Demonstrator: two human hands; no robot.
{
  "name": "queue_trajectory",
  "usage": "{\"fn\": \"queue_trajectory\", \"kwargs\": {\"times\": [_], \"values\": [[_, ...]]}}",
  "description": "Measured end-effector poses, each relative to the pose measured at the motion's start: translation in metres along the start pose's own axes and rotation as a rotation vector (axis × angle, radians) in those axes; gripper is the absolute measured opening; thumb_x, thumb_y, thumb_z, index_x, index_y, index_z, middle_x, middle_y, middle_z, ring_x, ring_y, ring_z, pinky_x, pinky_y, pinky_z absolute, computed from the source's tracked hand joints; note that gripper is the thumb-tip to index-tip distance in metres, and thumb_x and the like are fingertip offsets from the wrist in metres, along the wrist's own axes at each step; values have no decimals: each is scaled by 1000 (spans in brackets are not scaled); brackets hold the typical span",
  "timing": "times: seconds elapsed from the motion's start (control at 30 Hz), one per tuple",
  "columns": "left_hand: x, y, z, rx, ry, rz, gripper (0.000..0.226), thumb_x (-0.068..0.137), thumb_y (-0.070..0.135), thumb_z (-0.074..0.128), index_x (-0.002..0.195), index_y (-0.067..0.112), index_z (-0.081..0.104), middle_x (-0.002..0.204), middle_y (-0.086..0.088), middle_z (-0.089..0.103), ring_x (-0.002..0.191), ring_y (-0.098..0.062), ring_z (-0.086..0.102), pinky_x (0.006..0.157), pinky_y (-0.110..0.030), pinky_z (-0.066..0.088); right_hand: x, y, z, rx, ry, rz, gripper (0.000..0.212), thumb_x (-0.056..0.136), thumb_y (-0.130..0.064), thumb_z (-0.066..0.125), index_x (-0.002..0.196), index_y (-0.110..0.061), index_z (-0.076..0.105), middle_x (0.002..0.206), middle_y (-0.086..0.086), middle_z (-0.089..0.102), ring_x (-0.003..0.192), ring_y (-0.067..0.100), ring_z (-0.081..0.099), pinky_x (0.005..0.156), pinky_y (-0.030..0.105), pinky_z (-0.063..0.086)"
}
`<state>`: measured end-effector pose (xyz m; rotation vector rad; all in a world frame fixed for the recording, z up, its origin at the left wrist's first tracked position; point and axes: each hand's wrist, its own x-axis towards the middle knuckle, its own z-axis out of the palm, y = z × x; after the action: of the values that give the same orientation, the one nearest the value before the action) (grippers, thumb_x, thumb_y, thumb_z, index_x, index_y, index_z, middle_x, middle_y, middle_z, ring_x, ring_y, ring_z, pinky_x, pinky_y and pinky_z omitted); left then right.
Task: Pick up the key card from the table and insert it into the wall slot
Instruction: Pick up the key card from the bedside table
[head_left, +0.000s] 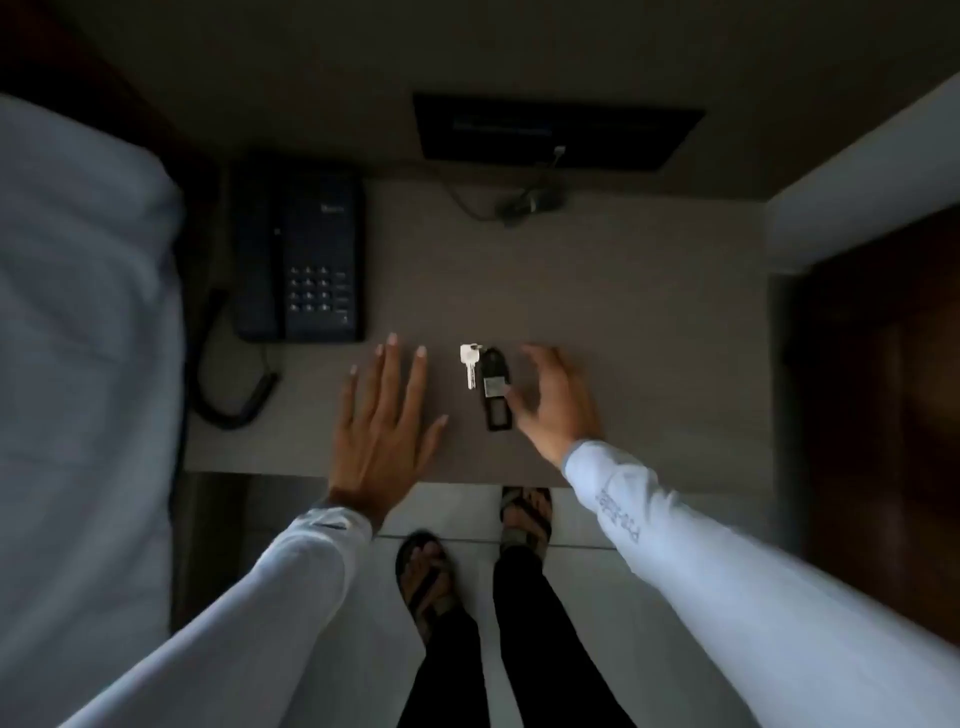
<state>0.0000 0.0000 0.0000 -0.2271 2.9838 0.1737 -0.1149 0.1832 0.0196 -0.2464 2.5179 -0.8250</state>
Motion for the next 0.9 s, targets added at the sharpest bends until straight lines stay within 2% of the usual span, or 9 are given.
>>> {"fn": "queue_trajectory", "kwargs": {"times": [0.1,0.23,0.37,0.47,0.57,0.63,0.7,0.83,0.9], "values": [[14,-6,19,-19,-66,-53,77,104,56,36,163,7,31,169,-29,30,155,-44,34,124,-61,34,25,-4,18,-8,16,-26,48,81,-33,70,125,-19,57,128,11,50,114,35,55,95,42,49],[20,-9,24,-16,-87,-29,78,103,58,30,164,9,29,171,-29,25,157,-45,29,125,-61,33,42,-13,31,-4,7,-34,29,77,-21,73,105,-21,65,116,7,60,104,31,60,91,42,51],[23,-12,0,-13,-63,-20,78,102,56,34,161,6,38,167,-29,35,152,-45,40,120,-62,41,47,-19,24,177,-21,178,18,76,-9,72,90,-19,71,93,7,76,85,25,70,80,37,57],[36,-14,-36,3,-18,12,77,102,56,34,159,4,42,164,-31,39,150,-45,43,116,-63,45,38,-24,-1,323,-43,266,18,76,-1,75,93,-7,74,95,15,76,83,24,69,82,36,58],[55,-11,-92,46,36,75,78,103,57,31,162,6,36,168,-28,34,153,-43,40,120,-63,39,26,-35,-47,338,-31,285,14,78,-5,76,91,-9,76,87,6,75,77,13,66,66,12,50],[65,-4,-136,60,86,133,78,103,58,32,162,7,37,168,-27,35,153,-42,41,121,-64,38,17,-53,-92,340,-3,247,11,78,-4,76,87,-11,77,79,0,72,76,12,66,60,3,47],[75,6,-181,71,167,180,76,103,57,37,160,7,40,167,-27,38,150,-41,45,119,-64,41,8,-75,-145,322,36,183,8,79,-3,76,84,-9,77,77,0,71,76,13,67,61,4,49],[96,35,-278,63,329,248,75,102,57,42,157,6,46,164,-27,43,147,-40,50,116,-63,45,-21,-125,-260,255,156,48,9,81,-7,73,87,-10,78,89,3,78,85,14,72,84,26,55],[110,54,-333,60,406,302,76,101,58,42,157,7,46,164,-26,43,147,-40,49,116,-63,45,-39,-152,-317,266,239,8,12,84,-6,69,89,-12,78,90,0,77,88,10,71,90,22,53]]}}
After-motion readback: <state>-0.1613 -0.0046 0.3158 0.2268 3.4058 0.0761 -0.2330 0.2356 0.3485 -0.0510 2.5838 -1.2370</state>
